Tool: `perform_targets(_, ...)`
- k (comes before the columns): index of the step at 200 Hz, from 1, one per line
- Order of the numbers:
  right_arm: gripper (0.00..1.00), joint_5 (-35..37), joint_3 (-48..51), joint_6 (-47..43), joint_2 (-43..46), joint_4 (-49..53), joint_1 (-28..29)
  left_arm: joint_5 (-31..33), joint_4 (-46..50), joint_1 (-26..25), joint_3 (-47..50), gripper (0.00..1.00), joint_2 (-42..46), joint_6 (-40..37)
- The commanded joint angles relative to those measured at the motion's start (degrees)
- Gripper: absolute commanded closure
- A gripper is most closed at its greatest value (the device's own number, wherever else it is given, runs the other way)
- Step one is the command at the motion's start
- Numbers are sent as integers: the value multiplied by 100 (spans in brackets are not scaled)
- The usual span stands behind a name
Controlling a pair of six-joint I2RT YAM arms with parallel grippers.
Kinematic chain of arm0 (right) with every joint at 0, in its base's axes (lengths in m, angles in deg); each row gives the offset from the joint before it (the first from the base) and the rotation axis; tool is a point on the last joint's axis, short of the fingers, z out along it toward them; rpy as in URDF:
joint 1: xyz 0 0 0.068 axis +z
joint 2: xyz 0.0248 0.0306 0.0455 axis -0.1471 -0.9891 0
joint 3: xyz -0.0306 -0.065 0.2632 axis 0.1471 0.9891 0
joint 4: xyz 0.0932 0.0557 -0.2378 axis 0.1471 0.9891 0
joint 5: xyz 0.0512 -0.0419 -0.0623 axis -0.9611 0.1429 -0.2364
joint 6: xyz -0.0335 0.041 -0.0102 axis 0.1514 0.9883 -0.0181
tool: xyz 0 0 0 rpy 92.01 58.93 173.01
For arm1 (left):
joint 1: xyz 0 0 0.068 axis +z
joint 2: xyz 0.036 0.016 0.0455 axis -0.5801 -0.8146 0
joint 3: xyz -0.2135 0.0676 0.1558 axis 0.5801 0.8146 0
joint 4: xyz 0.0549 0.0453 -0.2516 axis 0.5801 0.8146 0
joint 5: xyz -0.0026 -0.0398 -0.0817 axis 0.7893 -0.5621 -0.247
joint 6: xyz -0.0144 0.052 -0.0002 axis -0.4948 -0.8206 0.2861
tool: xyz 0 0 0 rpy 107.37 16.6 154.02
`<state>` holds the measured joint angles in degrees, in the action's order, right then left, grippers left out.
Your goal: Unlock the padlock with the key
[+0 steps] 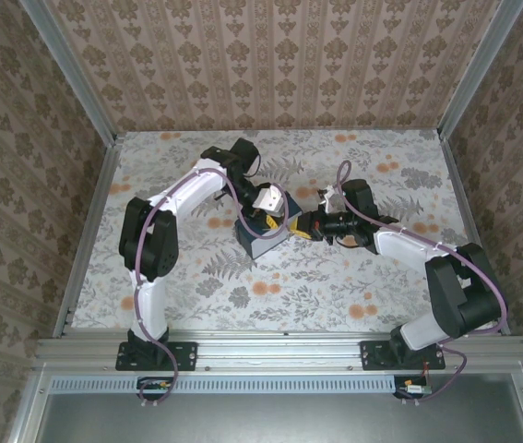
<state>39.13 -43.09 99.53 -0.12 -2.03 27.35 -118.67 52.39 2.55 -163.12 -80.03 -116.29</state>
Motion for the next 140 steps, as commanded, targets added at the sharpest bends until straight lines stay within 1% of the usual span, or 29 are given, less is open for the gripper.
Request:
perform_targets(1, 100, 22, 17, 77, -24, -295, -39, 10, 38, 3, 148, 63, 10, 21)
perform_targets(140, 100, 126, 228, 23, 127, -291, -96, 23, 23, 30, 160, 62, -8, 69)
